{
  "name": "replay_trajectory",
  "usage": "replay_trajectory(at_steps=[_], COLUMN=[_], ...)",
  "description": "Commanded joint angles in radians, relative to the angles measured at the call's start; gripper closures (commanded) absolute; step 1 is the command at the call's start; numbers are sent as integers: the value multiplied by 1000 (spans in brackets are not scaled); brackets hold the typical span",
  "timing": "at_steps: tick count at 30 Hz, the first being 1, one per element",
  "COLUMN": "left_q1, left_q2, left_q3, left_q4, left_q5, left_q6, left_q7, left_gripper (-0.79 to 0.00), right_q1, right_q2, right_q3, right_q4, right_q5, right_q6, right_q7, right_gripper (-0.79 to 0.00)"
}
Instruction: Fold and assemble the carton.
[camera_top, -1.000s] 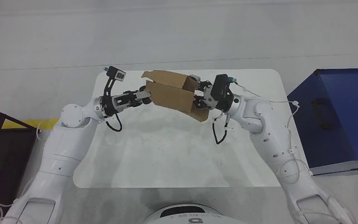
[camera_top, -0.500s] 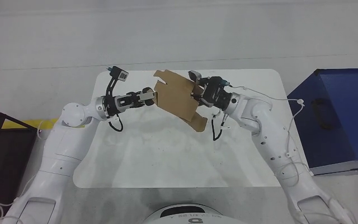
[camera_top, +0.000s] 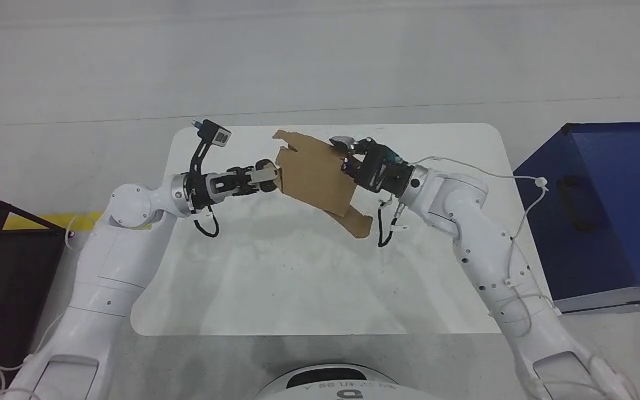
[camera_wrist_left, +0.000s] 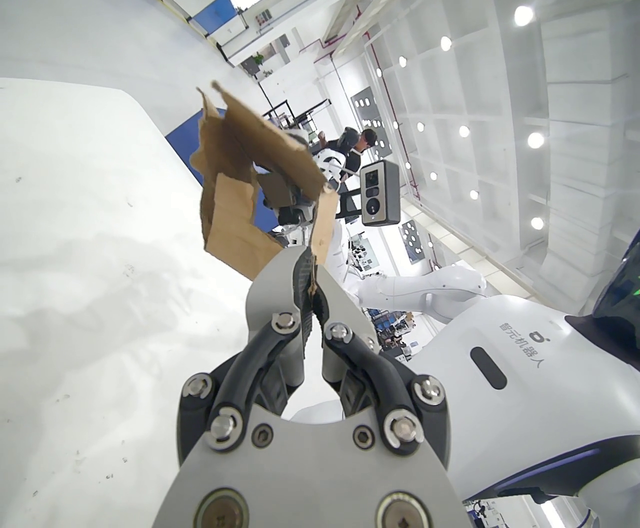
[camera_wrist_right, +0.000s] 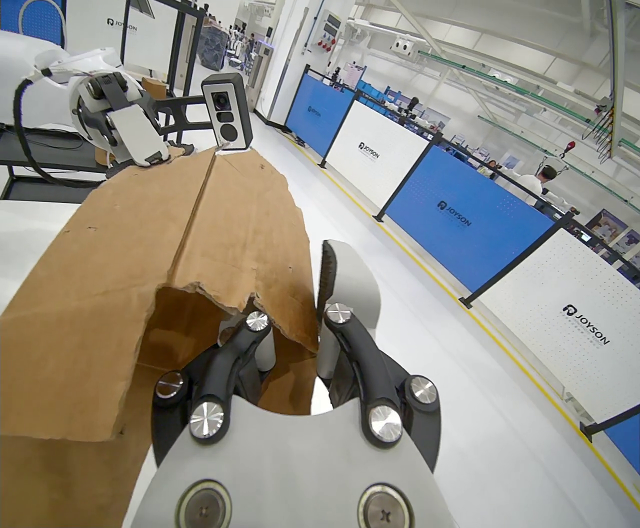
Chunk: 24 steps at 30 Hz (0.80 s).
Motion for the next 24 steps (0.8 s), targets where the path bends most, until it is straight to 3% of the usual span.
replay_trajectory(at_steps=[1, 8, 17, 19, 24], left_q1=[3, 28, 78, 90, 98], left_q2=[1, 13, 19, 20, 20], left_q3=[-5, -35, -57, -63, -56], left_q4=[0, -48, -120, -122, -142], left_q5=[6, 152, 180, 180, 246], left_q6=[3, 12, -32, -9, 160], left_q7=[5, 48, 81, 110, 198], left_gripper=[-785, -785, -785, -785, -785], right_q1=[-2, -6, -11, -14, -30], right_q2=[1, 1, 6, 7, 9], right_q3=[3, 17, 8, 9, 3], right_q4=[7, 20, 1, -6, -29], right_q5=[18, 66, -55, -71, -92], right_q6=[-11, -9, 52, 57, 55], right_q7=[-6, 36, 163, 167, 173], right_gripper=[0, 0, 0, 0, 0])
